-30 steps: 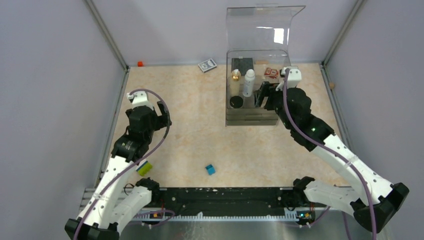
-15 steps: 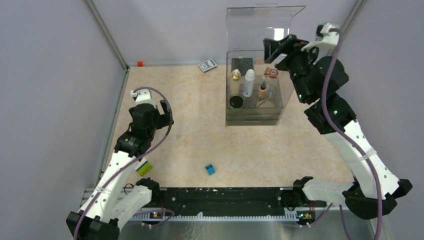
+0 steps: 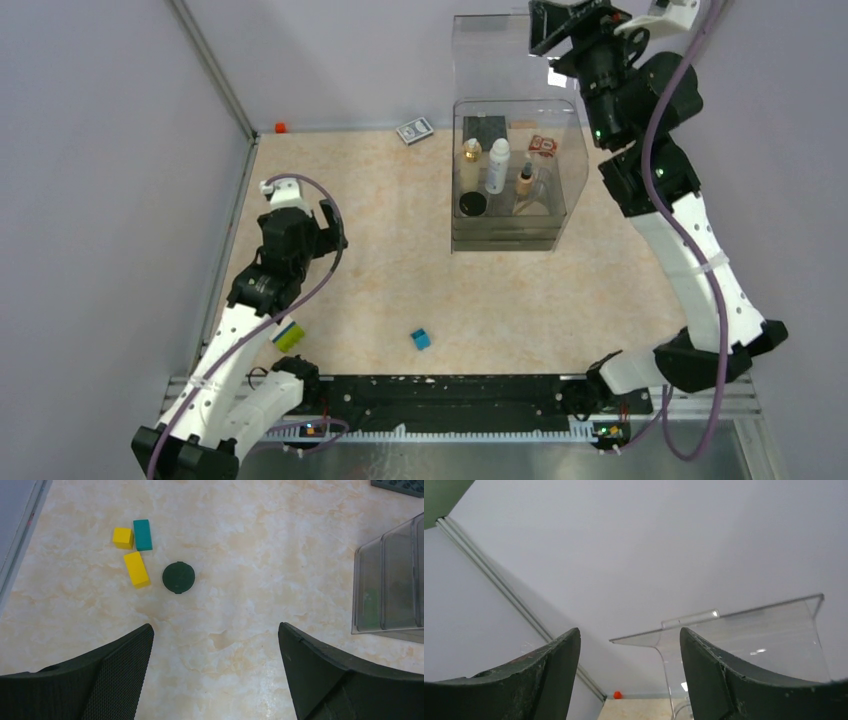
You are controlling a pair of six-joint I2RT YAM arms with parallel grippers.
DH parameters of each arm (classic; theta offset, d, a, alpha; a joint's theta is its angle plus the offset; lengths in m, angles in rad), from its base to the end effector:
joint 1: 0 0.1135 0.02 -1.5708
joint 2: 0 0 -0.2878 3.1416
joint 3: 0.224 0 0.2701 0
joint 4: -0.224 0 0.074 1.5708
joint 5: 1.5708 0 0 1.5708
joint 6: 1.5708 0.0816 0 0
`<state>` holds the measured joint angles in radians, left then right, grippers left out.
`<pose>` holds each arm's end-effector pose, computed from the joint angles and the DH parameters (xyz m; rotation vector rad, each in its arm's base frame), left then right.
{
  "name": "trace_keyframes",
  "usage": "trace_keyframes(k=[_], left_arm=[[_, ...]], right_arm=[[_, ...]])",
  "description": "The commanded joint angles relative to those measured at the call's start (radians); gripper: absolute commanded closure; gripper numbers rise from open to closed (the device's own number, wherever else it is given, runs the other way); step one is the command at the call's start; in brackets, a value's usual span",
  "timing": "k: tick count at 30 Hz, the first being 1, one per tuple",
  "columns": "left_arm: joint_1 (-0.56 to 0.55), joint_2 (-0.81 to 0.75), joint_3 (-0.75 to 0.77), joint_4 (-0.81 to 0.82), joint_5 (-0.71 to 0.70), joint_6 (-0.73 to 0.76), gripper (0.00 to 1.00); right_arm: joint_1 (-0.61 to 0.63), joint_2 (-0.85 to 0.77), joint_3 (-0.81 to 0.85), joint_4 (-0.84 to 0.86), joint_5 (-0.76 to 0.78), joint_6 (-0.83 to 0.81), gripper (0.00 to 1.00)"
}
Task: Organize the makeup
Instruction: Place the makeup in the storage box, then close the drawer in the storage box.
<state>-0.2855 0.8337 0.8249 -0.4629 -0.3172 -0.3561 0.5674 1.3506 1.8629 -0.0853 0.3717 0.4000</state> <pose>0.2235 -0.0391 0.3154 -0.2675 2.0004 -0.0831 0.2637 0.1329 0.6379 0.2387 1.1743 0.6396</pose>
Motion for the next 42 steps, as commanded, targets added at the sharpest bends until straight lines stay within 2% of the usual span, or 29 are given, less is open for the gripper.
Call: trace_keyframes(k=[1, 4, 7, 10, 13, 16, 20, 23, 27, 34, 42], left_arm=[[0.005, -0.018, 0.01, 0.055, 0.027, 0.009, 0.01], [0.005, -0.004, 0.012, 0.071, 0.098, 0.023, 0.01], [0.004, 0.013, 0.021, 0.138, 0.274, 0.058, 0.01], [-0.004, 0.055, 0.065, 0.21, 0.4, 0.031, 0.01], [-0.042, 0.099, 0.097, 0.354, 0.492, -0.008, 0.01], [-0.101, 0.166, 0.16, 0.481, 0.503, -0.025, 0.01], [-0.21, 0.279, 0.285, 0.595, 0.486, 0.037, 0.01], [-0.262, 0.373, 0.375, 0.669, 0.534, 0.042, 0.01], [-0.286, 0.479, 0.477, 0.761, 0.627, -0.022, 0.01], [-0.375, 0.647, 0.647, 0.781, 0.631, 0.015, 0.01], [-0.404, 0.764, 0.707, 0.822, 0.619, 0.026, 0.01]], right_arm=[[-0.047, 0.134, 0.262, -0.056, -0.106, -0.044, 0.3], [-0.053, 0.263, 0.478, -0.201, -0.112, -0.128, 0.32], [-0.055, 0.359, 0.614, -0.272, -0.067, -0.227, 0.37], [-0.059, 0.386, 0.611, -0.269, 0.028, -0.31, 0.44], [-0.079, 0.382, 0.546, -0.229, -0.005, -0.357, 0.45], [-0.081, 0.405, 0.556, -0.215, -0.019, -0.392, 0.45], [-0.081, 0.437, 0.568, -0.197, -0.024, -0.447, 0.45], [-0.09, 0.463, 0.578, -0.184, -0.01, -0.465, 0.46], [-0.108, 0.488, 0.59, -0.215, -0.008, -0.451, 0.49], [-0.11, 0.425, 0.516, -0.267, -0.039, -0.411, 0.55], [-0.11, 0.334, 0.427, -0.394, -0.062, -0.339, 0.55]])
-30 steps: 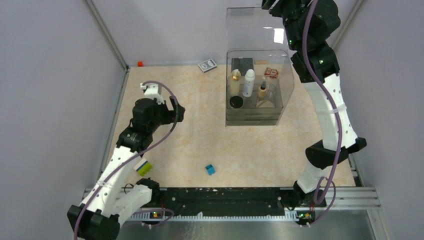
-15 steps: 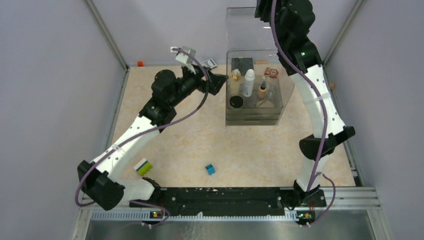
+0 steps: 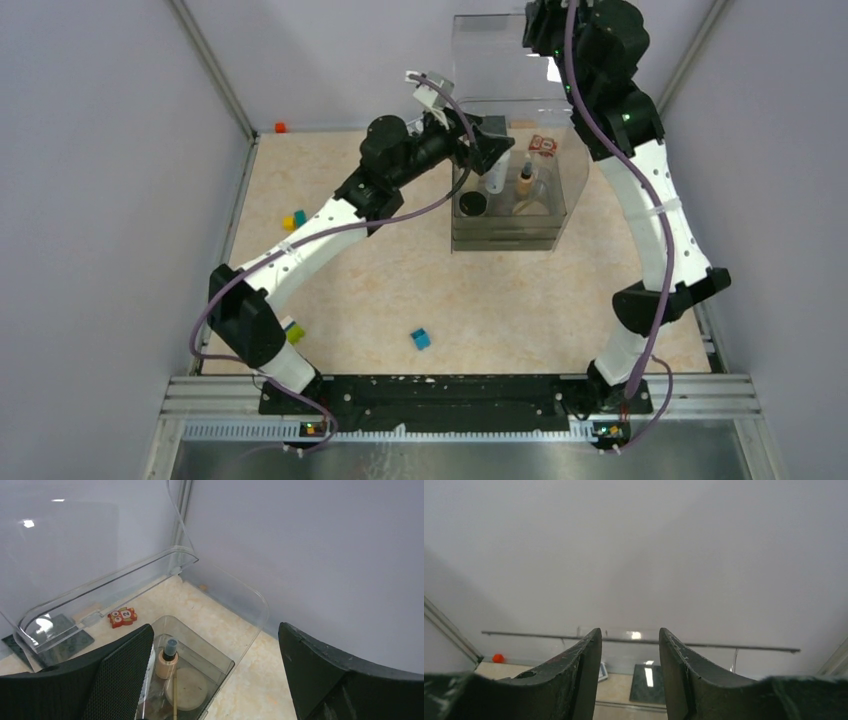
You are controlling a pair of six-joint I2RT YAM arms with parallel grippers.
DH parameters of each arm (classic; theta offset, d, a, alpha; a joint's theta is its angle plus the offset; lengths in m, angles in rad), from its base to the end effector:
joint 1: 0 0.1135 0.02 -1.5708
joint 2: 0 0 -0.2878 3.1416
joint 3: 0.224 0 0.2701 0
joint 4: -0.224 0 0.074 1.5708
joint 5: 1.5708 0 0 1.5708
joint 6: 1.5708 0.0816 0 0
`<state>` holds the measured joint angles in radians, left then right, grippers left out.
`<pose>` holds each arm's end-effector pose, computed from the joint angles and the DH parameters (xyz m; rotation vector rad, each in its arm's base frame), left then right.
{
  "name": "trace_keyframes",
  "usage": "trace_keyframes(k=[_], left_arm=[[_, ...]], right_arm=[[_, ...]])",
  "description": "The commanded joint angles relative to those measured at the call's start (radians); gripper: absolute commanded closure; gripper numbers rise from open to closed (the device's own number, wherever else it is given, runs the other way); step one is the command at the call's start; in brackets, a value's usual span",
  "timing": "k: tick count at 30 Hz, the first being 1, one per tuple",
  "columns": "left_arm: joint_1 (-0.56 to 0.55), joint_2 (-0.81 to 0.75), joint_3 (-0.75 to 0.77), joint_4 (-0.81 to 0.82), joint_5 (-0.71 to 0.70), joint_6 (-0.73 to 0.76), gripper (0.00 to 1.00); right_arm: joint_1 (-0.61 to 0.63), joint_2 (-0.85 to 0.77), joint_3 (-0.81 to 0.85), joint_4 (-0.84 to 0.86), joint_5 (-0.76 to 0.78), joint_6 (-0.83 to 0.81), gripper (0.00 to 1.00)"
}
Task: Organize the makeup
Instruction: Close the drawer in the storage box.
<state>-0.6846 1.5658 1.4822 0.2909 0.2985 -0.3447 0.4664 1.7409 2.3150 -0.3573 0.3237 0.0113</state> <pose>0.3216 -0.2935 0.4704 0.5036 1.3661 -1.0557 0.3735 0.1590 0.6231 -0.0371 1.3672 0.1819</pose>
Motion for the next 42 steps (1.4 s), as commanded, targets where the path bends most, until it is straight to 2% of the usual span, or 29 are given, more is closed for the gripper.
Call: trace_keyframes(k=[1, 5, 10, 12, 17, 20, 30, 36, 42], left_arm=[[-0.007, 0.039, 0.05, 0.071, 0.004, 0.015, 0.01], [-0.02, 0.048, 0.042, 0.083, 0.005, 0.021, 0.01], [-0.032, 0.042, 0.025, 0.101, 0.009, 0.029, 0.01], [-0.036, 0.039, 0.018, 0.109, 0.007, 0.032, 0.01], [-0.048, 0.024, -0.012, 0.13, -0.003, 0.042, 0.01], [-0.052, 0.022, -0.024, 0.133, -0.009, 0.042, 0.01], [-0.066, 0.022, -0.037, 0.14, -0.023, 0.046, 0.01], [-0.067, 0.022, -0.047, 0.146, -0.025, 0.049, 0.01], [-0.069, 0.019, -0.057, 0.144, -0.035, 0.063, 0.01]], right_arm=[[-0.009, -0.064, -0.029, -0.144, -0.018, 0.062, 0.55], [-0.009, -0.144, -0.121, -0.166, -0.046, 0.114, 0.55], [-0.009, -0.263, -0.264, -0.079, -0.082, 0.153, 0.56], [-0.009, -0.262, -0.217, -0.069, -0.066, 0.155, 0.55], [-0.009, -0.144, 0.077, -0.155, -0.057, 0.143, 0.56], [-0.008, -0.092, 0.153, -0.123, -0.036, 0.12, 0.56], [-0.012, 0.052, 0.197, 0.018, -0.005, -0.066, 0.56], [-0.013, 0.113, 0.199, 0.046, -0.011, -0.08, 0.56], [-0.014, 0.089, 0.15, 0.036, -0.023, -0.054, 0.56]])
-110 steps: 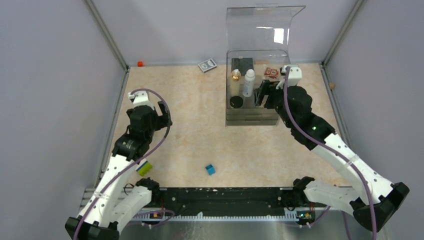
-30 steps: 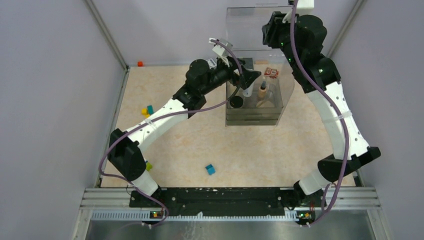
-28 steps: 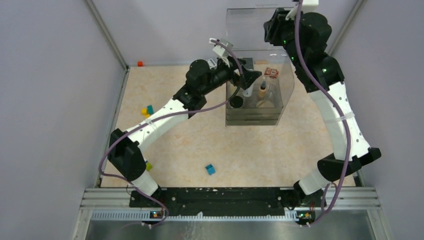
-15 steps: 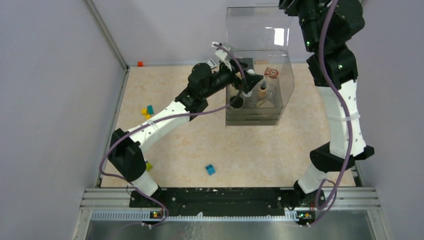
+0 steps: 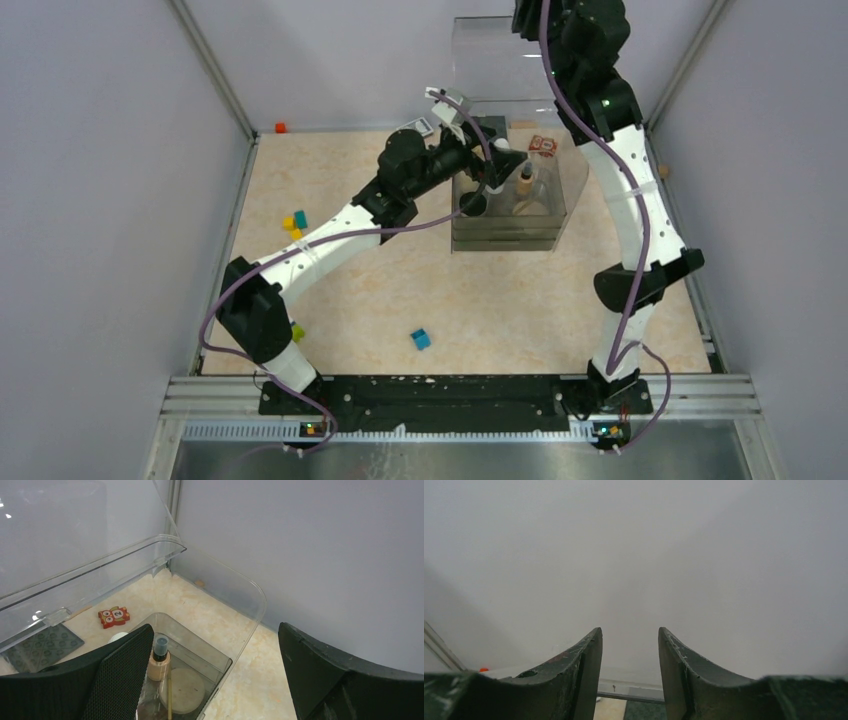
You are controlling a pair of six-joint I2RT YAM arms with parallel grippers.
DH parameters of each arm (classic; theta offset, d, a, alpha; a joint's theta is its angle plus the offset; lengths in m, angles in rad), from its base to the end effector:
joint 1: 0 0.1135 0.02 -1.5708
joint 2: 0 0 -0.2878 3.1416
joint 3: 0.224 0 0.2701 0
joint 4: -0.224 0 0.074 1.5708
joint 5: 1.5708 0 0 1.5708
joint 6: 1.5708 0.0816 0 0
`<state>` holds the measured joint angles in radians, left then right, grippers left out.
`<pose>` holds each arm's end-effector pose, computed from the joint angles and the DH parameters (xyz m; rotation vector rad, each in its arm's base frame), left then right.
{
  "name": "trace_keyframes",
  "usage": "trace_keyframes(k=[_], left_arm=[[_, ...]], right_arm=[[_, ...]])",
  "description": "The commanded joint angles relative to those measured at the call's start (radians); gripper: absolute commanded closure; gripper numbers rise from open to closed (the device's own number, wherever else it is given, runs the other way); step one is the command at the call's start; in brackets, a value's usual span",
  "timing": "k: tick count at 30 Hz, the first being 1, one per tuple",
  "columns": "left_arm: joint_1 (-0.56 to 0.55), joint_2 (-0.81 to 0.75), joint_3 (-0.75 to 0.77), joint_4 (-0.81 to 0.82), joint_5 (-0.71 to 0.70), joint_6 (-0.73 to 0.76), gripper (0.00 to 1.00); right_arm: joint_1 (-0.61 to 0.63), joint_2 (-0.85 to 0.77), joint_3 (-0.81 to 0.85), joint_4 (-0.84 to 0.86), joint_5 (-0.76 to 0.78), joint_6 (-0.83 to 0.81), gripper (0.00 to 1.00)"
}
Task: Organize the makeup
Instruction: Close the drawer in the storage box.
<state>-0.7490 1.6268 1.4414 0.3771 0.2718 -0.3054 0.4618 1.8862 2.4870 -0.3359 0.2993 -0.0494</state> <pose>0.3189 -0.3264 0.4403 0.5539 1.3625 -1.0568 0.4040 0.1742 0.6253 -0.0804 1.3171 0.1555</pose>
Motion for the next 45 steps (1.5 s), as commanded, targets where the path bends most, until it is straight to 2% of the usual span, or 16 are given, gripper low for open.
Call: trace_keyframes(k=[1, 4, 15, 30, 38, 45], left_arm=[[-0.004, -0.042, -0.015, 0.057, -0.007, 0.025, 0.01], [-0.004, -0.043, -0.019, 0.06, -0.009, 0.026, 0.01], [-0.004, -0.05, -0.028, 0.062, -0.016, 0.03, 0.01], [-0.004, -0.065, -0.051, 0.074, -0.037, 0.032, 0.01], [-0.004, -0.066, -0.067, 0.094, -0.033, 0.015, 0.01], [-0.004, -0.086, -0.099, 0.114, -0.018, -0.014, 0.01]], right_arm=[[-0.009, -0.068, -0.041, 0.015, 0.003, 0.011, 0.56], [-0.009, -0.094, -0.083, 0.007, 0.011, 0.019, 0.56], [-0.009, -0.104, -0.078, -0.148, 0.035, 0.073, 0.56], [-0.009, -0.175, -0.107, -0.371, -0.05, 0.193, 0.56], [-0.009, -0.341, -0.343, -0.331, -0.105, 0.253, 0.56], [-0.009, -0.523, -0.555, -0.23, -0.136, 0.29, 0.56]])
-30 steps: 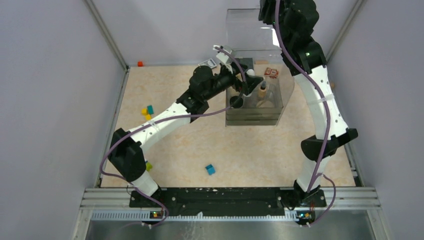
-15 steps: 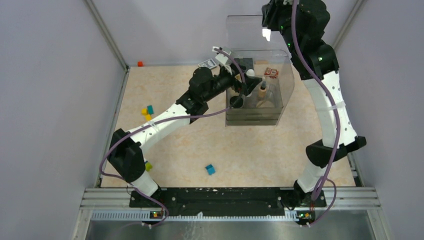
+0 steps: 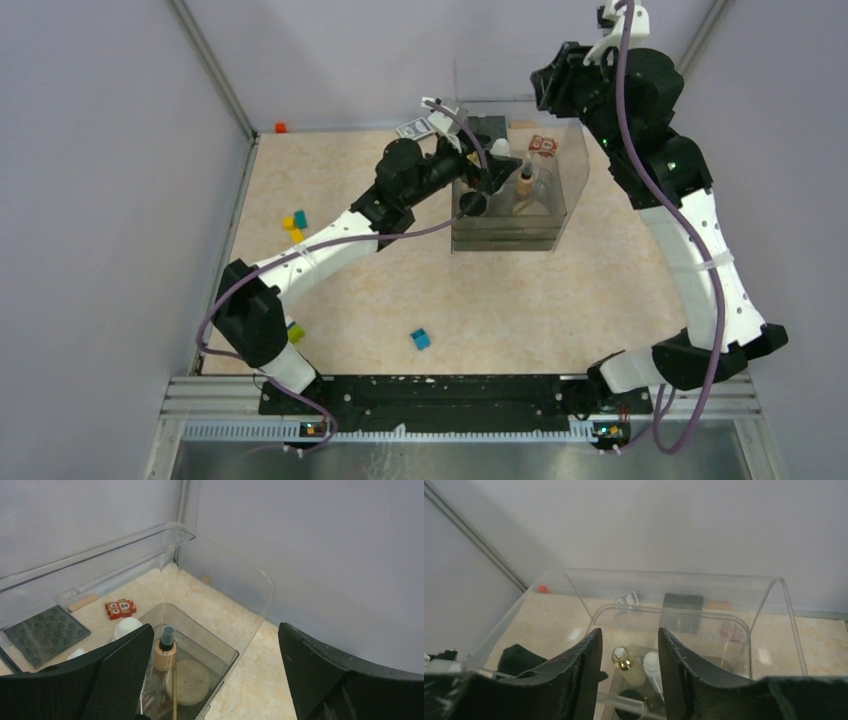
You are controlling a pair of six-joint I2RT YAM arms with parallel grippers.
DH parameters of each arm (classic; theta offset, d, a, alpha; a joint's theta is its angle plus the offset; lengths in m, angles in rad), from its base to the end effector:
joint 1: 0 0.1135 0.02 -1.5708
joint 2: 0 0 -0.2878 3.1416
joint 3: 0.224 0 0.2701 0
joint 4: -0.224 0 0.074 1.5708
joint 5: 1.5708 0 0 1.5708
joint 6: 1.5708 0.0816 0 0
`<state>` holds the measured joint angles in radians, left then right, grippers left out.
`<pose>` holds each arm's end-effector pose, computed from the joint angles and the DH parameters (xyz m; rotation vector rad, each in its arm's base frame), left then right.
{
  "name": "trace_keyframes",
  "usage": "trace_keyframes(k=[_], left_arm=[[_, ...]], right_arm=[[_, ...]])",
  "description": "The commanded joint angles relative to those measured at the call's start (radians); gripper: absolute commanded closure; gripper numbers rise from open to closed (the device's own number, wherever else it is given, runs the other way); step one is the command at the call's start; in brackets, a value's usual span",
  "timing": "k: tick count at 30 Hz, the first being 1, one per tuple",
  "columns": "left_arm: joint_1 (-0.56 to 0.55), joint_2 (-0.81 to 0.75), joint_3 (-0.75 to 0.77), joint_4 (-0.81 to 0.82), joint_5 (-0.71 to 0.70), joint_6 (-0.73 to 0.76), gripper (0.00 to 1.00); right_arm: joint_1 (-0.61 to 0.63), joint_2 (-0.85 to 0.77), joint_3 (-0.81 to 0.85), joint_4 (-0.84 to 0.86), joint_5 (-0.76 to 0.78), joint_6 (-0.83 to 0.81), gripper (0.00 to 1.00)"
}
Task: Organize the makeup
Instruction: Close the drawer in the storage box.
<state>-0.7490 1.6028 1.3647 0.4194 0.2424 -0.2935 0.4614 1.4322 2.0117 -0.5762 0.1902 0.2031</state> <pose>0.3162 -0.3207 0.4250 0.5374 1.3738 -1.0264 0.2951 0.1295 0.5935 -0.0533 1.5788 0.3728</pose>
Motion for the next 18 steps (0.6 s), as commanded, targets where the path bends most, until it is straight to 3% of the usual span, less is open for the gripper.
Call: trace_keyframes(k=[1, 18], left_arm=[[-0.005, -0.067, -0.026, 0.074, 0.015, -0.032, 0.01], [-0.052, -0.231, -0.22, 0.106, 0.018, -0.1, 0.01]], right_arm=[[-0.008, -0.093, -0.107, 0.028, -0.029, 0.04, 0.56], [-0.008, -0.392, -0.383, 0.178, 0.034, 0.064, 0.55]])
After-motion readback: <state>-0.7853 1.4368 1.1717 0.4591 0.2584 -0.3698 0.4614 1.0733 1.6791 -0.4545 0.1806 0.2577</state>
